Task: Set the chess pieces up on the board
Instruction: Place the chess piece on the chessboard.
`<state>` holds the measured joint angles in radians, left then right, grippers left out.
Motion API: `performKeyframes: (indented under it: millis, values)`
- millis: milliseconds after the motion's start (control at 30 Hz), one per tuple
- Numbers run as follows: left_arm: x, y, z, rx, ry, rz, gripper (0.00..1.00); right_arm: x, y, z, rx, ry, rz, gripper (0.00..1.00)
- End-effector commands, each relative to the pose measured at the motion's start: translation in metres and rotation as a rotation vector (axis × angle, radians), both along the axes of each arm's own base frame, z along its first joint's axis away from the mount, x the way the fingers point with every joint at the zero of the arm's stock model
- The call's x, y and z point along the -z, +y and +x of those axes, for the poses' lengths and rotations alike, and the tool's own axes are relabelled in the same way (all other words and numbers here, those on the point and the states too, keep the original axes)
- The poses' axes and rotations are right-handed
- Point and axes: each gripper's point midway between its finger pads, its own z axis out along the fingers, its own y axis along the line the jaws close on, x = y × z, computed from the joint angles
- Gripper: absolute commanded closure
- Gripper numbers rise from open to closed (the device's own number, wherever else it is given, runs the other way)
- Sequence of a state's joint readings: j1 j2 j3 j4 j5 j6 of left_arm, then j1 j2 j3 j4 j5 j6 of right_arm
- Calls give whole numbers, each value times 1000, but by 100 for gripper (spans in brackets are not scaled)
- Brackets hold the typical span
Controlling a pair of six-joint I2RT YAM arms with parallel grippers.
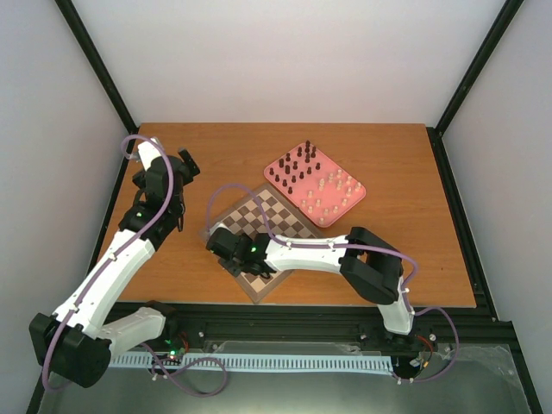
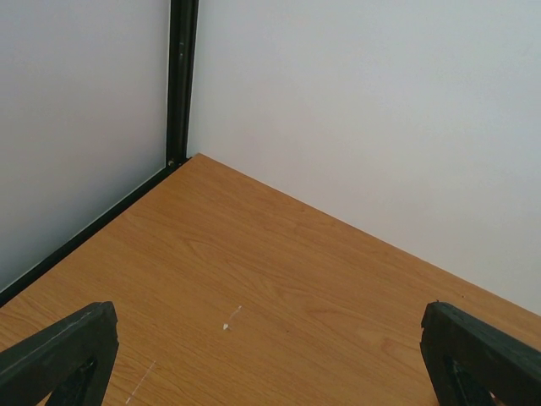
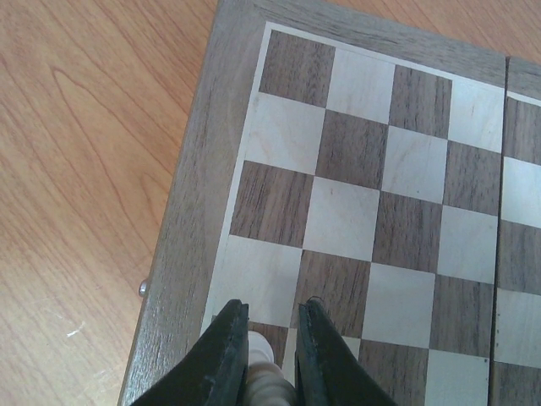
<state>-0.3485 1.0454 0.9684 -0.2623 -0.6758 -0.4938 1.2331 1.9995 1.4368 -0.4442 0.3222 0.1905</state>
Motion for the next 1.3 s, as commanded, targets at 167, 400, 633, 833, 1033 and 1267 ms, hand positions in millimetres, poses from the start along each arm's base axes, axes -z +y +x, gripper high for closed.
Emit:
performKeyframes:
  millis: [167, 400, 633, 833, 1033, 1267]
  values:
    - [-5, 1, 2, -2, -13, 6, 0, -5, -4, -13, -26, 13, 2, 94]
    - [-4, 0, 3, 0, -12, 4, 0, -3, -2, -14, -31, 12, 1, 94]
    - [-3, 0, 4, 2, -9, 7, 0, -1, -1, -14, -38, 15, -7, 90]
    - [-3, 0, 4, 1, -8, 8, 0, -5, -1, -14, -39, 10, 4, 80]
    - [-3, 0, 4, 2, -9, 8, 0, -9, 1, -16, -51, 14, 26, 74]
    - [-2, -1, 5, 3, -4, 10, 0, -21, 3, -17, -60, 4, 73, 62]
